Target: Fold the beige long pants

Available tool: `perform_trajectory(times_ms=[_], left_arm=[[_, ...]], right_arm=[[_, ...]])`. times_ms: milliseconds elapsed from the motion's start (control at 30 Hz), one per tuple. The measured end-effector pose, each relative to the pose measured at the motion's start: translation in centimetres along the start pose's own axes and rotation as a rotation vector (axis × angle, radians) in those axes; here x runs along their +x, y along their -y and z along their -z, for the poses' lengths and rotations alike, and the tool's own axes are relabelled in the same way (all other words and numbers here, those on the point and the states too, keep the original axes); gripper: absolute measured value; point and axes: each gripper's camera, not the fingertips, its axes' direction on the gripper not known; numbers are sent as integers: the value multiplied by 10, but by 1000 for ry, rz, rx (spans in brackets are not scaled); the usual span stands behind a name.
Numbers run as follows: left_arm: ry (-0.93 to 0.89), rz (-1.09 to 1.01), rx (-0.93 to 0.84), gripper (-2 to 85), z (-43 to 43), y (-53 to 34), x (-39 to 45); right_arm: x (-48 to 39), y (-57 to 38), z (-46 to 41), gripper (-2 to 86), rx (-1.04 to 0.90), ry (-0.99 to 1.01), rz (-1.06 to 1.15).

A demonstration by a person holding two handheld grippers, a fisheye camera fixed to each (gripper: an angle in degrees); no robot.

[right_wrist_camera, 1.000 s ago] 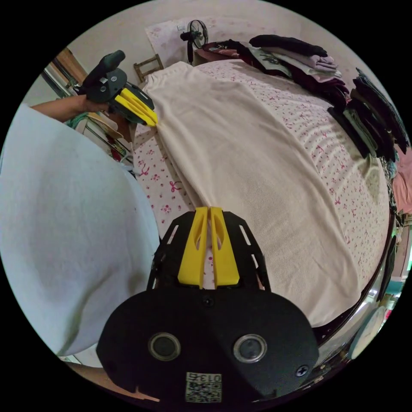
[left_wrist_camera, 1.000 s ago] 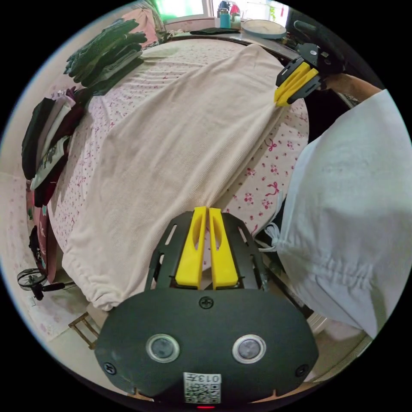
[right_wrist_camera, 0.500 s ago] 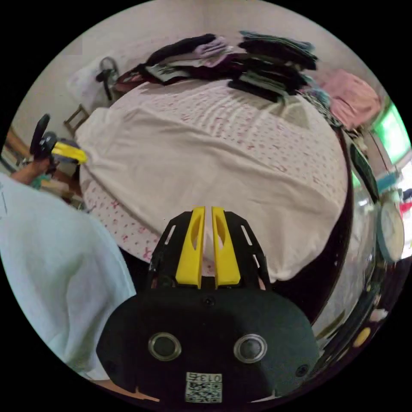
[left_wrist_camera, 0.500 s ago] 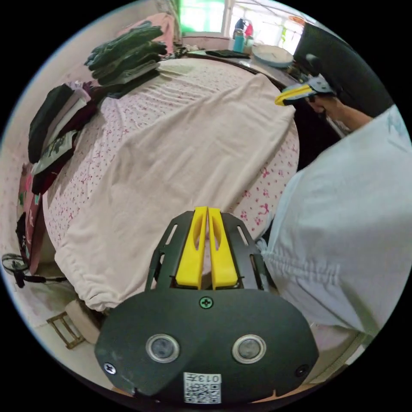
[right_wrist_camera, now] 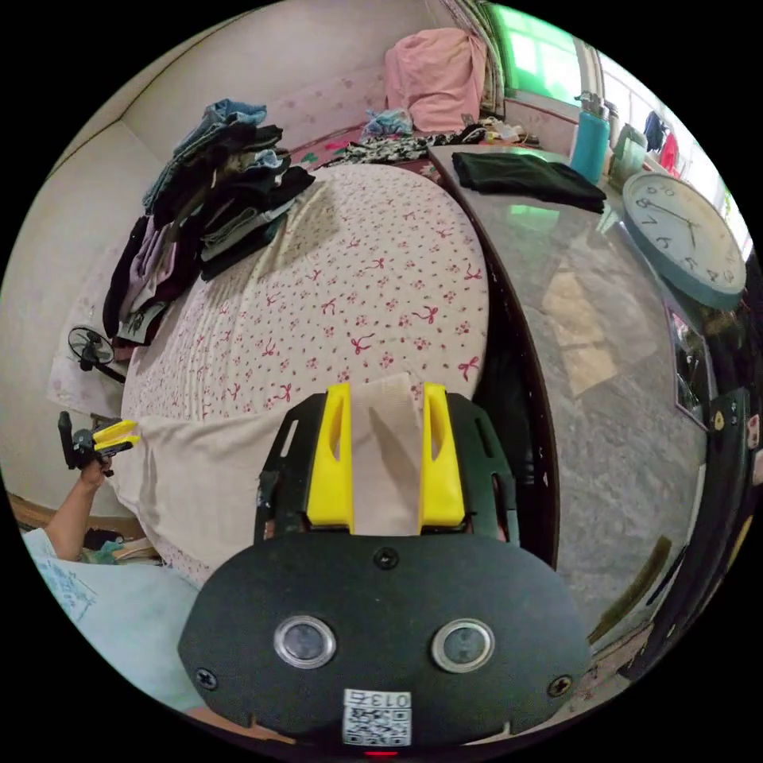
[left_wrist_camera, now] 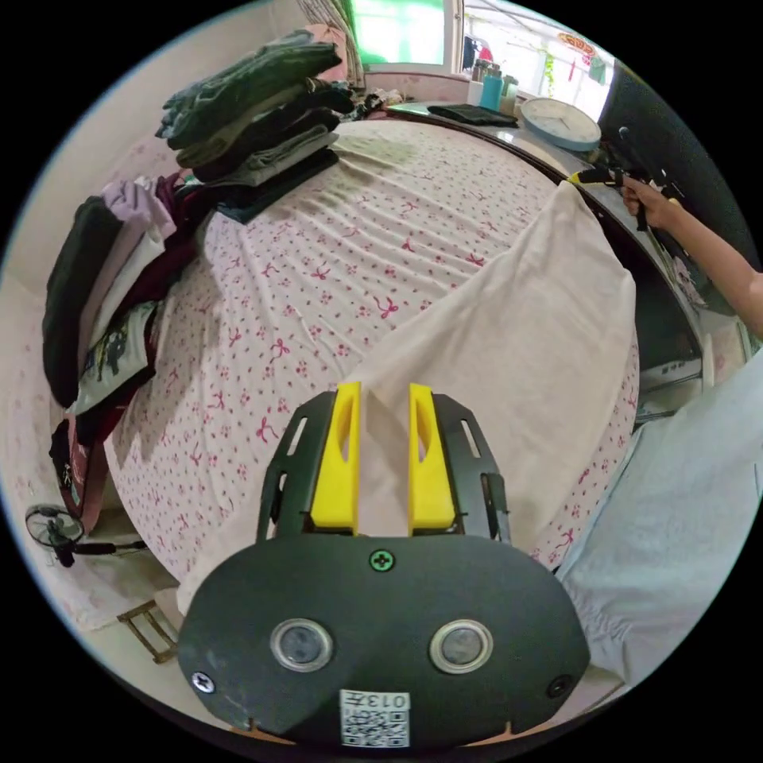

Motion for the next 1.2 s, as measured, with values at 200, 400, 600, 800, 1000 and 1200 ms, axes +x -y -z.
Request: perform_trajectory(times_ms=[200,400,600,800,1000,1200], left_arm=[[13,-109,-148,28,-23,32,11],[25,-158,-31,14,31,2,32],[-34,-140,-17,14,44,-2,36],[83,-204,-130,16,8,40,47],[35,-90,-123,26,-2,42,41],[25,218,-23,53,40,-29,-11]], right_arm=[[-4,11,-6,64,-89,-16,110],[-15,-39,72,59,124,94,246],[-19,-37,83,56,179,131,213],[-48,43,-1,58,-44,-59,203],[-78,91,-44,86,-178,-194,247],[-112,119,-7,102,-39,-215,237]])
